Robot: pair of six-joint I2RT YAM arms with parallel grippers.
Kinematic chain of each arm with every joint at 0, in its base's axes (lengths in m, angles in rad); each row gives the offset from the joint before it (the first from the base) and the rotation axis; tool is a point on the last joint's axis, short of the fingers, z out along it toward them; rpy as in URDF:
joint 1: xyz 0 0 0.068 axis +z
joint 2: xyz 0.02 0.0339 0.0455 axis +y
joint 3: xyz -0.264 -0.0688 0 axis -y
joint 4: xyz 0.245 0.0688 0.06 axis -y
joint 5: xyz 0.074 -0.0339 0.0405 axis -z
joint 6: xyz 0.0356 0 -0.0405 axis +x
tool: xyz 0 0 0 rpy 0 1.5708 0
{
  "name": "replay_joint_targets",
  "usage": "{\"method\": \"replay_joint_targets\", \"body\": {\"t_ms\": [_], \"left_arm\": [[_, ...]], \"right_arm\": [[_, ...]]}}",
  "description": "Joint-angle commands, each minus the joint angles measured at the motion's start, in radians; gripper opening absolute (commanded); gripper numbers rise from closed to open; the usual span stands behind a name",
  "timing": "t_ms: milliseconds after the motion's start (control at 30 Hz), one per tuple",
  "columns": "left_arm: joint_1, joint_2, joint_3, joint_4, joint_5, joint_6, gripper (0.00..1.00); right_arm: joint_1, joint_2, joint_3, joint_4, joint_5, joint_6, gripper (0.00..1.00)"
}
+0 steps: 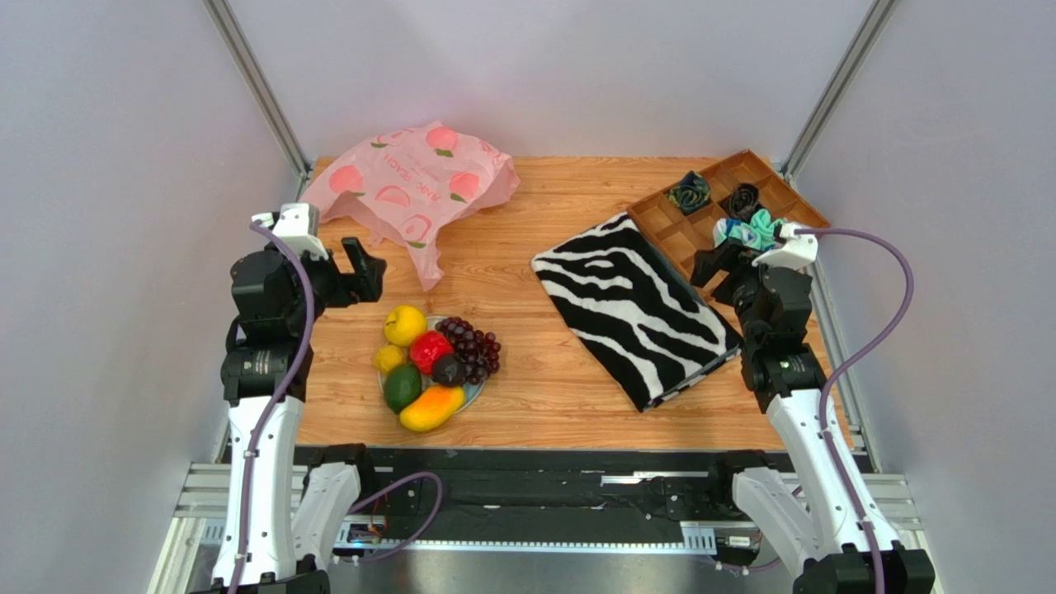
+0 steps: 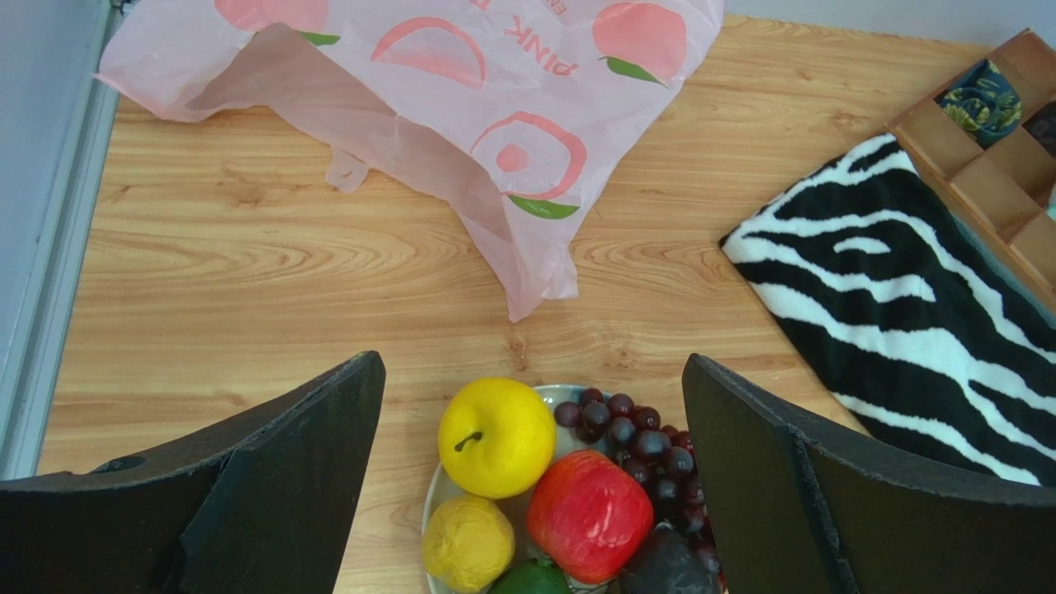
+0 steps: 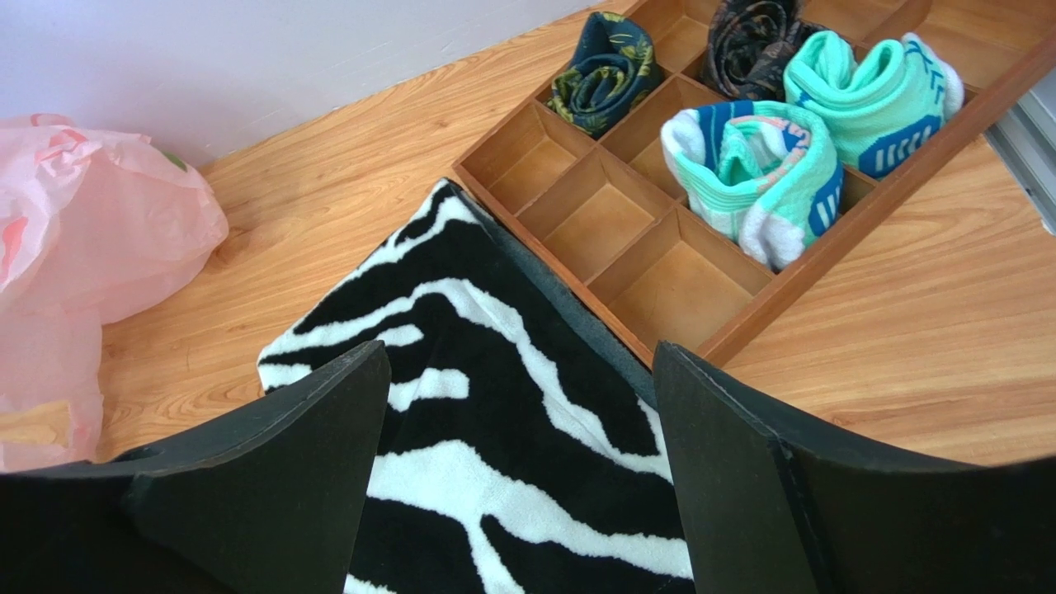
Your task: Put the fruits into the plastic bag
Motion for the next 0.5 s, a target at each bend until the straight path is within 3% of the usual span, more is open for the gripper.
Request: {"method": "replay_joint_targets", "body": {"t_ms": [0,467], "left_arm": [[0.005,-0.028,0.014,0.039,-0.009,0.005,0.99],[0.003,-0.062,-0.035,0.091,-0.06,-0.05,0.99]], "right_arm": [[0.004,-0.009,0.026,0.065,-0.061,-0.027,0.82],[0.005,-0.02,0.026,0.1,-0.163,-0.044,0.8]]}}
